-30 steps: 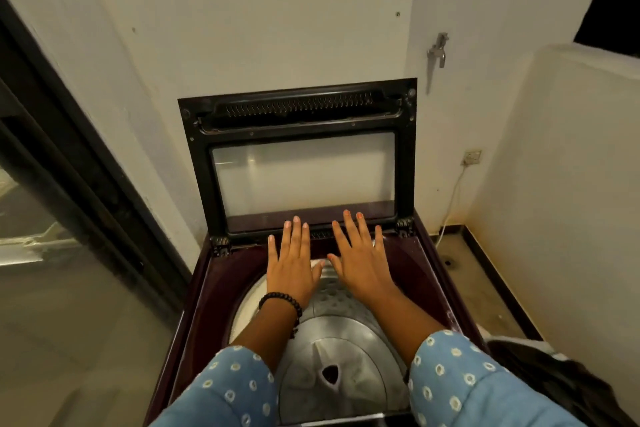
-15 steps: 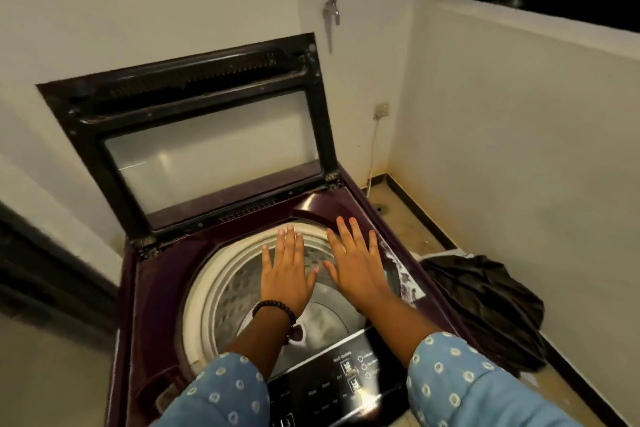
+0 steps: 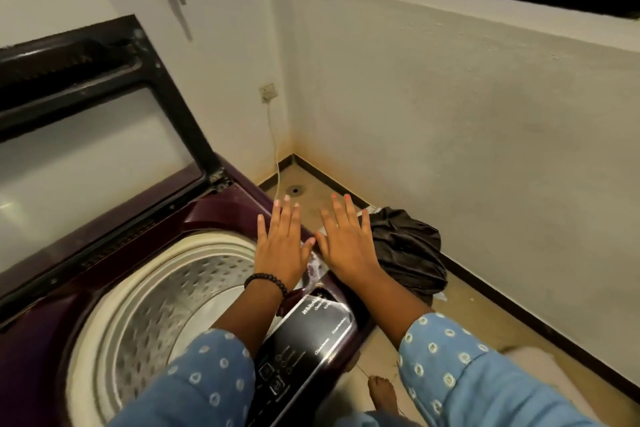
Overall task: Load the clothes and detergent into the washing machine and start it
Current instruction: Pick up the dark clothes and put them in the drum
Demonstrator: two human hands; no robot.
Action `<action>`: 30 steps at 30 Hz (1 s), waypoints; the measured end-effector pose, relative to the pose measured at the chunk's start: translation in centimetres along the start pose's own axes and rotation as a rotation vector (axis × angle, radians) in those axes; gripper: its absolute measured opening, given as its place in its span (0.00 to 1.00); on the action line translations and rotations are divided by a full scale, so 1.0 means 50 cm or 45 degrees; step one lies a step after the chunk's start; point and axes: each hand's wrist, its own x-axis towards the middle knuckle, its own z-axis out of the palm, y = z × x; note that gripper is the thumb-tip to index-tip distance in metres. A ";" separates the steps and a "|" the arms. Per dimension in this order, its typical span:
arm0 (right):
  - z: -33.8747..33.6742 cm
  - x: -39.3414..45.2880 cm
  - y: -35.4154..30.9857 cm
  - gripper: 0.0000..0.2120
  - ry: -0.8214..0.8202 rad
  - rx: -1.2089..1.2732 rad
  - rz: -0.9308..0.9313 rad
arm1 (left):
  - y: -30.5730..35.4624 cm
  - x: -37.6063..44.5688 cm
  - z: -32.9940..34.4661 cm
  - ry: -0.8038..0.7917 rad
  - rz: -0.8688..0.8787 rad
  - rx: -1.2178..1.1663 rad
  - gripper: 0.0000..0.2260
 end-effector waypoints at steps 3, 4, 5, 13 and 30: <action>0.006 0.013 0.060 0.27 -0.024 0.018 0.089 | 0.041 0.056 0.006 -0.012 0.094 -0.016 0.31; 0.010 0.020 0.079 0.27 -0.042 0.020 0.114 | 0.056 0.077 0.008 -0.036 0.121 -0.004 0.31; 0.014 0.030 0.097 0.27 -0.055 0.020 0.136 | 0.069 0.098 0.011 -0.059 0.140 0.007 0.31; 0.095 0.102 0.222 0.27 -0.285 0.024 0.259 | 0.137 0.240 0.091 -0.242 0.225 0.067 0.31; 0.357 0.254 0.411 0.26 -0.852 0.084 0.268 | 0.122 0.438 0.390 -0.661 0.100 0.104 0.30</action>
